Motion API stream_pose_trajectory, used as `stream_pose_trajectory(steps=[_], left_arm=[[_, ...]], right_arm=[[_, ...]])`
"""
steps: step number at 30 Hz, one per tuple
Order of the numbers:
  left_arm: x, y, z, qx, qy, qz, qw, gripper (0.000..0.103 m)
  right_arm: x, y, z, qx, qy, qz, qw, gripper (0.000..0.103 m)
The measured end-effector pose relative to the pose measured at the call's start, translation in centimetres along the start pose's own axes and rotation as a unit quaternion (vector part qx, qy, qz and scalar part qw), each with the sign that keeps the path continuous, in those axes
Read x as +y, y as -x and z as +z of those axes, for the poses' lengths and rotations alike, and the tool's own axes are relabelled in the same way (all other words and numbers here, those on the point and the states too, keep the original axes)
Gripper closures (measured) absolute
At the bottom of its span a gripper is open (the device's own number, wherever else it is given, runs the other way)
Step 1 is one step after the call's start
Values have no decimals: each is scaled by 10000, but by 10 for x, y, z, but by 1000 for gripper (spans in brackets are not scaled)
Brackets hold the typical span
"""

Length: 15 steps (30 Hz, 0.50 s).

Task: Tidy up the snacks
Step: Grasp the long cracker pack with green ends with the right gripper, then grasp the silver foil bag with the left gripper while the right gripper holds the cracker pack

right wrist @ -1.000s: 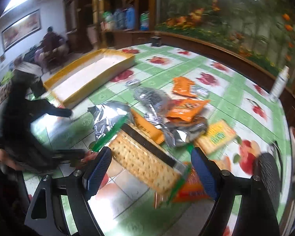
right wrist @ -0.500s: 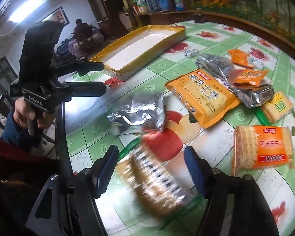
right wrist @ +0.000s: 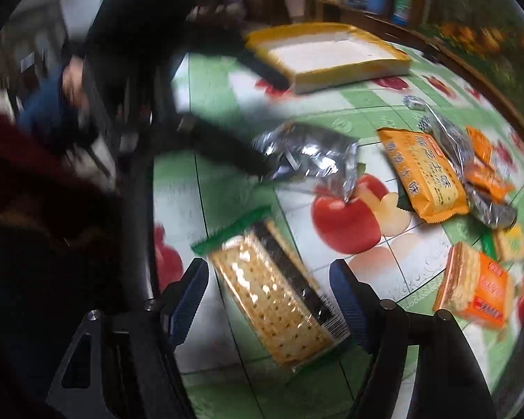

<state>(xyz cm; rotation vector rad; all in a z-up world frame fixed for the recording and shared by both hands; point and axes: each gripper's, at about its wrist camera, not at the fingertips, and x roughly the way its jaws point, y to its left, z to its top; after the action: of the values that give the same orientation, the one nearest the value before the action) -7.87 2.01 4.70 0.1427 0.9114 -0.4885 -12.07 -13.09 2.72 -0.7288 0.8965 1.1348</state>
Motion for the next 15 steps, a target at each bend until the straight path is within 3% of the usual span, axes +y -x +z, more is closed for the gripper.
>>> stream_pose_trajectory(steps=[3, 4, 6, 8, 11, 15], left_arm=[[-2, -2, 0, 35, -60, 34, 10000, 0], [-2, -3, 0, 41, -66, 50, 10000, 0], [0, -4, 0, 55, -35, 63, 10000, 0], [3, -6, 1, 56, 25, 77, 10000, 0], [6, -11, 3, 70, 103, 97, 9999, 0], [3, -26, 6, 240, 46, 206, 9995, 0]], right_arm=[[8, -11, -2, 178, 218, -258, 9993, 32], [5, -10, -3, 134, 152, -171, 9996, 35], [-2, -9, -5, 109, -114, -87, 9998, 49], [-9, -7, -8, 67, -283, -114, 9995, 53], [-30, 3, -15, -147, -896, -179, 9957, 53], [-61, 21, -29, -758, -2021, -161, 9763, 53]])
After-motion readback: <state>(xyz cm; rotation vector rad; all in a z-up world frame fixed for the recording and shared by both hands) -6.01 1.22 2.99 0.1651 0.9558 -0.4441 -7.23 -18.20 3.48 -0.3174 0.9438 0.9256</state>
